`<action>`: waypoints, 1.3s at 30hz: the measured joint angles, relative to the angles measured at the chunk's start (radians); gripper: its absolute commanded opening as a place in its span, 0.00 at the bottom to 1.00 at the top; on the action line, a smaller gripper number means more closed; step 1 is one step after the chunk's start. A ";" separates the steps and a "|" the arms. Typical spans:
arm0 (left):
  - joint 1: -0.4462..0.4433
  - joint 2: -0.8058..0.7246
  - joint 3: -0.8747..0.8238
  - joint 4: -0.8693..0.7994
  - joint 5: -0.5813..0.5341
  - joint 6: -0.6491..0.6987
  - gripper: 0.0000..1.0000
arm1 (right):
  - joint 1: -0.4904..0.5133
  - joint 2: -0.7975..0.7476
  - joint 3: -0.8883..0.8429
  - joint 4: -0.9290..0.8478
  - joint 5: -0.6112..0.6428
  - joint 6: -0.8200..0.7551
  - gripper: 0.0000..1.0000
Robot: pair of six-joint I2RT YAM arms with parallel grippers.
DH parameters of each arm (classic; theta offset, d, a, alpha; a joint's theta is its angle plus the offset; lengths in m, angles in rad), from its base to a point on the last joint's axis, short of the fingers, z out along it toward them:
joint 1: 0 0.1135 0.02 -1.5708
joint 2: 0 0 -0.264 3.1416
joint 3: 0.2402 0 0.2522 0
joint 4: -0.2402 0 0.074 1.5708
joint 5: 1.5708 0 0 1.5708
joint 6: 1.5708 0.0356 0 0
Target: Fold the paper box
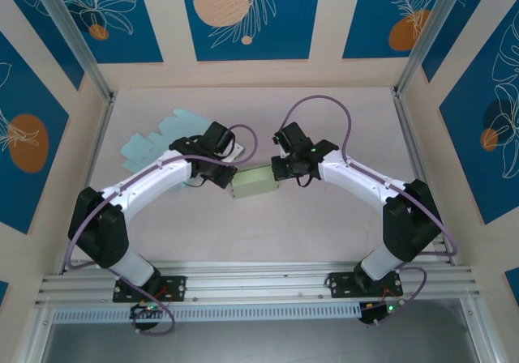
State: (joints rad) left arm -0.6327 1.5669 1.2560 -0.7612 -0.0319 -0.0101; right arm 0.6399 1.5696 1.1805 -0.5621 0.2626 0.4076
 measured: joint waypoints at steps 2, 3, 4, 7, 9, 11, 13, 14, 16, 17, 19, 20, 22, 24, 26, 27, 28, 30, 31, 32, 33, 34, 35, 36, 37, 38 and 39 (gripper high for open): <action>0.001 0.001 0.003 -0.002 0.001 0.000 0.04 | 0.002 0.002 0.003 -0.001 0.000 0.000 0.10; 0.002 0.001 0.006 -0.004 0.003 0.000 0.05 | 0.002 0.004 0.004 0.000 0.000 0.000 0.10; 0.003 0.001 0.009 -0.008 0.006 0.000 0.04 | 0.002 0.006 0.005 -0.001 0.001 0.000 0.10; 0.015 0.001 0.017 -0.016 0.031 -0.005 0.03 | 0.002 0.009 0.009 -0.004 0.008 0.000 0.10; 0.029 0.002 0.017 -0.018 0.060 -0.011 0.02 | 0.005 0.014 0.011 -0.003 0.015 0.000 0.10; 0.044 0.006 0.017 -0.018 0.089 -0.020 0.01 | 0.011 0.021 0.018 -0.002 0.024 0.000 0.10; 0.062 0.014 0.019 -0.018 0.122 -0.034 0.01 | 0.019 0.026 0.023 -0.003 0.034 0.000 0.10; 0.071 0.019 0.022 -0.018 0.138 -0.039 0.01 | 0.023 0.029 0.025 -0.003 0.044 0.000 0.10; 0.082 0.026 0.029 -0.018 0.166 -0.052 0.01 | 0.032 0.037 0.029 -0.003 0.061 0.000 0.10; 0.088 0.028 0.030 -0.017 0.179 -0.061 0.01 | 0.037 0.039 0.030 -0.002 0.072 0.000 0.10; 0.096 0.031 0.031 -0.017 0.200 -0.075 0.02 | 0.048 0.042 0.031 -0.003 0.092 0.001 0.10; 0.100 0.032 0.032 -0.018 0.211 -0.088 0.02 | 0.053 0.043 0.031 -0.004 0.104 0.001 0.10; 0.107 0.032 0.032 -0.017 0.228 -0.104 0.01 | 0.059 0.045 0.031 -0.004 0.119 0.002 0.10; 0.113 0.033 0.032 -0.016 0.246 -0.124 0.01 | 0.065 0.046 0.031 -0.004 0.131 0.004 0.10; 0.121 0.034 0.032 -0.012 0.271 -0.148 0.01 | 0.069 0.047 0.031 -0.004 0.142 0.005 0.10; 0.126 0.034 0.032 -0.009 0.283 -0.158 0.01 | 0.070 0.047 0.031 -0.004 0.146 0.005 0.10; 0.130 0.034 0.032 -0.006 0.295 -0.169 0.01 | 0.071 0.047 0.031 -0.005 0.150 0.005 0.10; 0.139 0.037 0.032 -0.001 0.315 -0.192 0.00 | 0.074 0.048 0.031 -0.006 0.157 0.005 0.10; 0.144 0.039 0.032 0.001 0.325 -0.201 0.00 | 0.075 0.050 0.031 -0.005 0.159 0.005 0.10; 0.150 0.041 0.032 0.003 0.336 -0.212 0.00 | 0.077 0.051 0.031 -0.002 0.162 0.005 0.10; 0.155 0.042 0.032 0.006 0.344 -0.220 0.00 | 0.077 0.051 0.031 -0.002 0.162 0.005 0.10; 0.160 0.042 0.032 0.009 0.352 -0.228 0.00 | 0.079 0.051 0.031 0.000 0.163 0.005 0.10; 0.164 0.043 0.032 0.013 0.360 -0.237 0.07 | 0.080 0.051 0.031 0.000 0.165 0.005 0.10; 0.167 0.043 0.032 0.014 0.367 -0.246 0.09 | 0.081 0.052 0.031 0.000 0.167 0.004 0.10; 0.170 0.043 0.032 0.016 0.374 -0.255 0.09 | 0.082 0.052 0.031 0.001 0.169 0.004 0.10; 0.172 0.043 0.032 0.018 0.380 -0.263 0.08 | 0.083 0.053 0.031 0.001 0.169 0.004 0.10; 0.174 0.043 0.032 0.020 0.382 -0.271 0.07 | 0.083 0.054 0.031 0.001 0.171 0.004 0.10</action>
State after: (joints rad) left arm -0.4587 1.6100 1.2877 -0.7410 0.3504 -0.2813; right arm 0.7231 1.6238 1.2110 -0.5610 0.4332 0.4118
